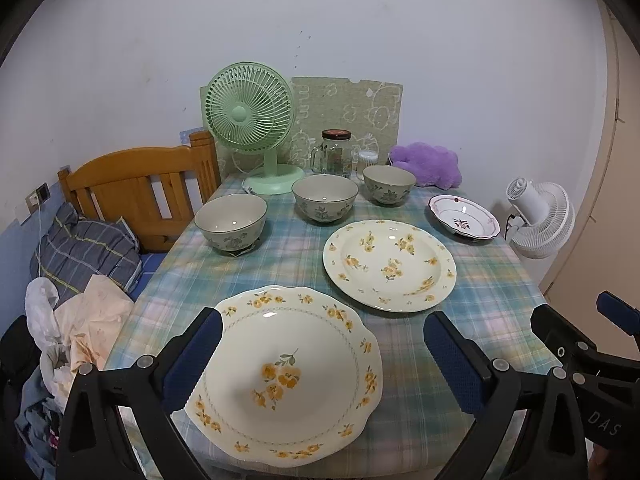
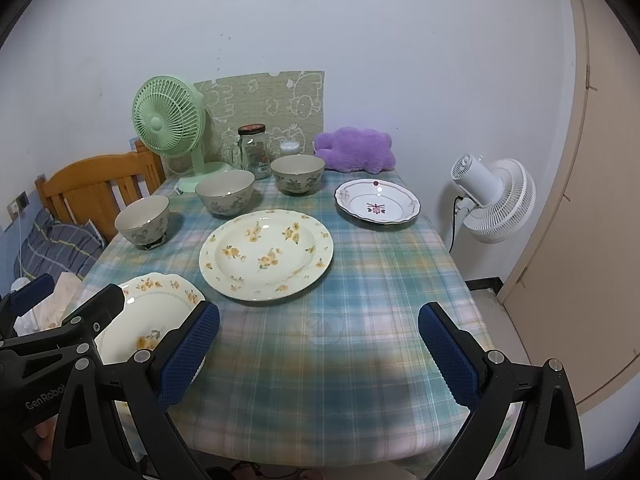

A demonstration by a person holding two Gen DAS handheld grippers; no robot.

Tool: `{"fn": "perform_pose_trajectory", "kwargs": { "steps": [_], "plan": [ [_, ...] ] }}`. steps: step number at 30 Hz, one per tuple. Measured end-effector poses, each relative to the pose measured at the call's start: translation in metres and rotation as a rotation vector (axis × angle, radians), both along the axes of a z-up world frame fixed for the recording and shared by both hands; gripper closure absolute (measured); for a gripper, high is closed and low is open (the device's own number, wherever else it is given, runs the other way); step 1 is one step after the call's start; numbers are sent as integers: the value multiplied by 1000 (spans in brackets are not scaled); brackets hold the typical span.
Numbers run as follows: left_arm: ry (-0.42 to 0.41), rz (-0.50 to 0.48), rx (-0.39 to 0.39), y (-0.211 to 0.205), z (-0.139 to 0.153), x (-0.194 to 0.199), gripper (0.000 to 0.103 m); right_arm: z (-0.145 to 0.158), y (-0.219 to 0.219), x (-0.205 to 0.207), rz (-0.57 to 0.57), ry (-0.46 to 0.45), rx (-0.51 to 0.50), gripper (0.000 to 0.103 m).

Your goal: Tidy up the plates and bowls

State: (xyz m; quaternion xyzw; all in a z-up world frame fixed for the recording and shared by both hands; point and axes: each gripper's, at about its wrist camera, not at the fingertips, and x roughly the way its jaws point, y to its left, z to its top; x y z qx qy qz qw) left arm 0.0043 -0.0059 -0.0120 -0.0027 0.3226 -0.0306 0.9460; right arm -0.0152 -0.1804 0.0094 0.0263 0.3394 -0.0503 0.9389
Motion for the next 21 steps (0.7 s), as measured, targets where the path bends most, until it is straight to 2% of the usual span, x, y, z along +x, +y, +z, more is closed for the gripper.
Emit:
{"fn": "perform_pose_trajectory", "kwargs": {
  "steps": [21],
  "plan": [
    [10,-1,-1,-4,-4,-4,2,-2,0,-5,-10,5,-12,2]
  ]
}}
